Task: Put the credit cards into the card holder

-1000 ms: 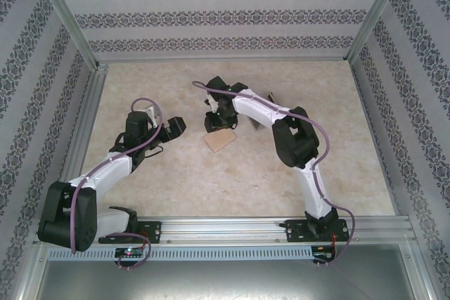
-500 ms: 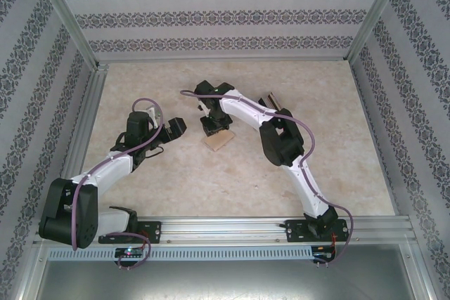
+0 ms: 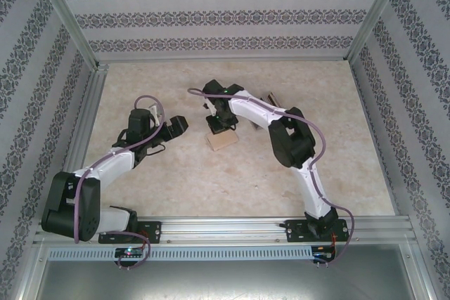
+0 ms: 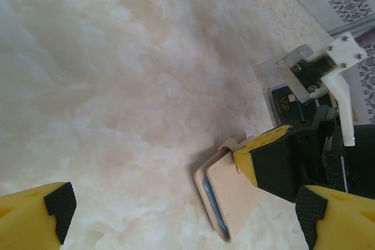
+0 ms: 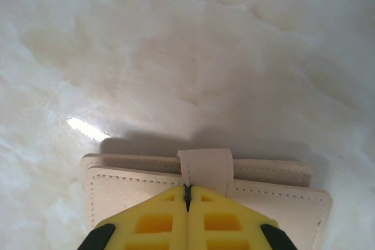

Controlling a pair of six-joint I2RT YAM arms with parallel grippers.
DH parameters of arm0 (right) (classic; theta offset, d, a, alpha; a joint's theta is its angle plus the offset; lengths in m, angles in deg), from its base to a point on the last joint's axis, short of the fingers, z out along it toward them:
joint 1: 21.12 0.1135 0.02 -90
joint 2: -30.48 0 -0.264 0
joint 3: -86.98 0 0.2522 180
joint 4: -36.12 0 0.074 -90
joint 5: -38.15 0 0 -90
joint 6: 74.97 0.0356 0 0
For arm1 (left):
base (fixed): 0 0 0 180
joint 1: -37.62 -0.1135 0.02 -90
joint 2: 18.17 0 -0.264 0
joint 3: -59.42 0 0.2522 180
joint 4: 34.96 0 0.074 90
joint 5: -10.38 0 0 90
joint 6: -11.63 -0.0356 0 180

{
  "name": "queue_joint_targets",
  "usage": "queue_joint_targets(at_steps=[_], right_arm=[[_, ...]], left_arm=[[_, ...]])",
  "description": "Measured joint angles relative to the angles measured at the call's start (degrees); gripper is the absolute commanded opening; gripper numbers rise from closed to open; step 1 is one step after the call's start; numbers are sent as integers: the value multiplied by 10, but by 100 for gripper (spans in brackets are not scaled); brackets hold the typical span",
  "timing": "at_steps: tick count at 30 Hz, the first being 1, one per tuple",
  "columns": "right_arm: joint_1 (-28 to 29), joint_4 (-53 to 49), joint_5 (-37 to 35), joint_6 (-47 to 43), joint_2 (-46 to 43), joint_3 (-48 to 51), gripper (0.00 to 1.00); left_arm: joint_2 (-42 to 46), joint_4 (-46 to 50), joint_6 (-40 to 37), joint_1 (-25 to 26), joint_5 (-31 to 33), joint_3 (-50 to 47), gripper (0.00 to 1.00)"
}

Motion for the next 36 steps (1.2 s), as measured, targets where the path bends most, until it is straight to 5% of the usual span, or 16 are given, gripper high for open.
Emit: queue_joint_targets(at_steps=[16, 24, 36], right_arm=[[-104, 310, 133, 75, -259, 266, 0], [-150, 428, 234, 132, -280, 336, 0], [-180, 586, 311, 224, -308, 388, 0]], left_arm=[[-138, -154, 121, 45, -139, 59, 88], [-238, -318, 241, 61, -197, 88, 89], [-263, -490, 409, 79, -199, 105, 90]])
